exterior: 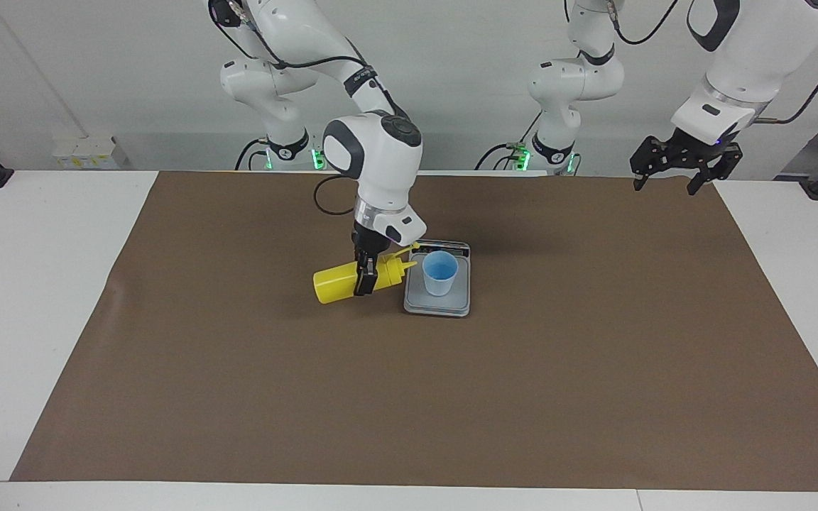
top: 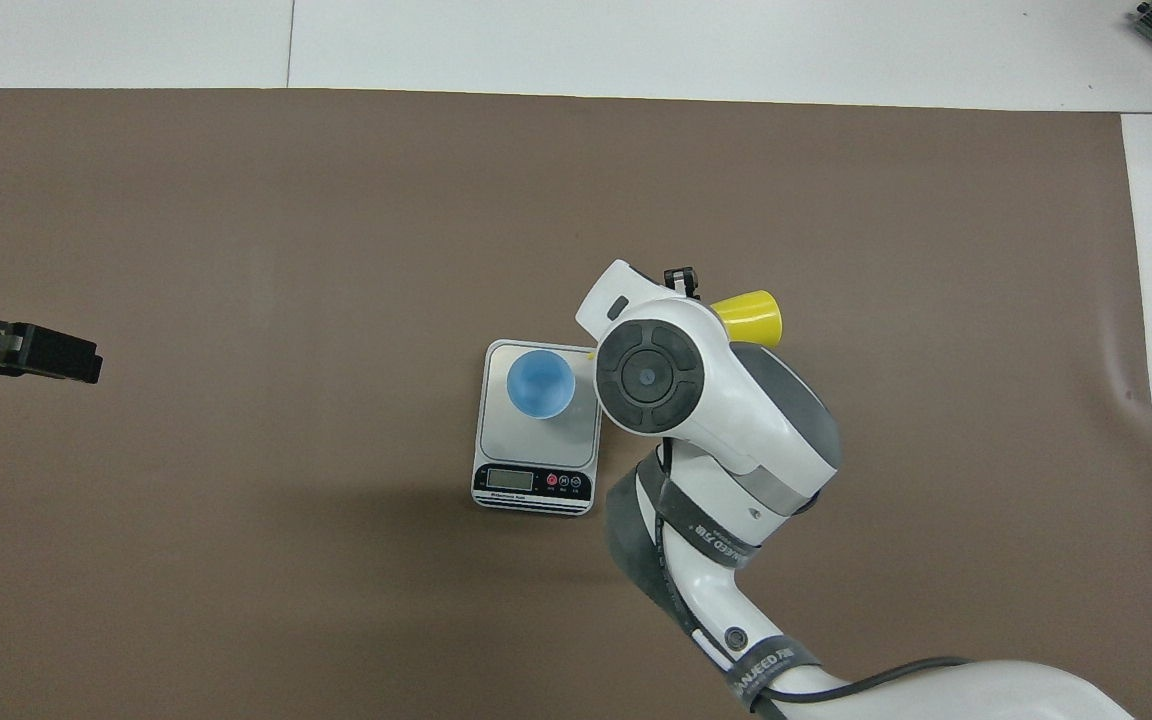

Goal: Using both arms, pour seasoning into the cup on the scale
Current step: 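Tilt the yellow bottle over the blue cup with the right gripper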

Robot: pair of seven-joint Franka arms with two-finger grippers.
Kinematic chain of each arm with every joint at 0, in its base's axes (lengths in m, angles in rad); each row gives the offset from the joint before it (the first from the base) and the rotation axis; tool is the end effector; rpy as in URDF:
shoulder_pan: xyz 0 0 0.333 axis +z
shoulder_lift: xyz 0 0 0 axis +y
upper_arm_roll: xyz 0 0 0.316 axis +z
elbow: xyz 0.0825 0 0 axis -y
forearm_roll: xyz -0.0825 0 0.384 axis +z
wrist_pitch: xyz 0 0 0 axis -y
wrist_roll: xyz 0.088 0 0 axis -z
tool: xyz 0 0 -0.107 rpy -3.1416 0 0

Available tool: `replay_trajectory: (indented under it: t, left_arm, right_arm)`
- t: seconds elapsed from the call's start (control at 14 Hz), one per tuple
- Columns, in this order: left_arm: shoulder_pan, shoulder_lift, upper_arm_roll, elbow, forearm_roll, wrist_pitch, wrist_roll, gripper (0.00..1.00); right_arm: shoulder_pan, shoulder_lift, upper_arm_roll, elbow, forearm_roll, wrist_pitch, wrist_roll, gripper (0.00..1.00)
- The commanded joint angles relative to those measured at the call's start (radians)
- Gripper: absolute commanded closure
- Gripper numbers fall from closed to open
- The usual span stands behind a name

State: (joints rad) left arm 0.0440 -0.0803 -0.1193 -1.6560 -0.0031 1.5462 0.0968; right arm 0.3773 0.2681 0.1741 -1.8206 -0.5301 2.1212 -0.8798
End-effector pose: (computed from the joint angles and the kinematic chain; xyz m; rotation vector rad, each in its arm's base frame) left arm 0.5245 -0.0425 0.6254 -3.1236 0.2687 0.0472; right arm 0.5538 0.3056 0.4001 1.8053 2.0481 -0.0379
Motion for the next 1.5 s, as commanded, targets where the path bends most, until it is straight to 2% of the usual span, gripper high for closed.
replay_trajectory:
  t: [0.0, 0.36, 0.5, 0.93, 1.21, 1.42]
  left_arm:
    - [0.011, -0.033, -0.006, -0.036, 0.003, 0.009, -0.008, 0.0]
    - [0.011, -0.033, -0.006, -0.036, 0.003, 0.009, -0.008, 0.0]
    - [0.011, -0.033, -0.006, -0.036, 0.003, 0.009, -0.008, 0.0]
    - [0.011, -0.033, -0.006, -0.036, 0.003, 0.009, -0.008, 0.0]
    - [0.011, -0.033, -0.006, -0.036, 0.003, 0.008, -0.008, 0.0]
    - [0.011, -0.033, -0.006, -0.034, 0.003, 0.009, -0.008, 0.0]
  right_arm:
    - [0.044, 0.013, -0.001, 0.021, -0.102, -0.024, 0.077, 1.0]
    - [0.054, 0.017, 0.001, 0.021, -0.246, -0.023, 0.11, 1.0]
    - [0.093, 0.026, -0.001, 0.023, -0.315, -0.033, 0.133, 1.0]
    - [0.17, 0.039, 0.001, 0.009, -0.502, -0.153, 0.242, 1.0]
    - [0.208, 0.033, -0.001, -0.011, -0.541, -0.206, 0.249, 1.0]
    - [0.232, 0.013, 0.001, -0.052, -0.634, -0.208, 0.303, 1.0]
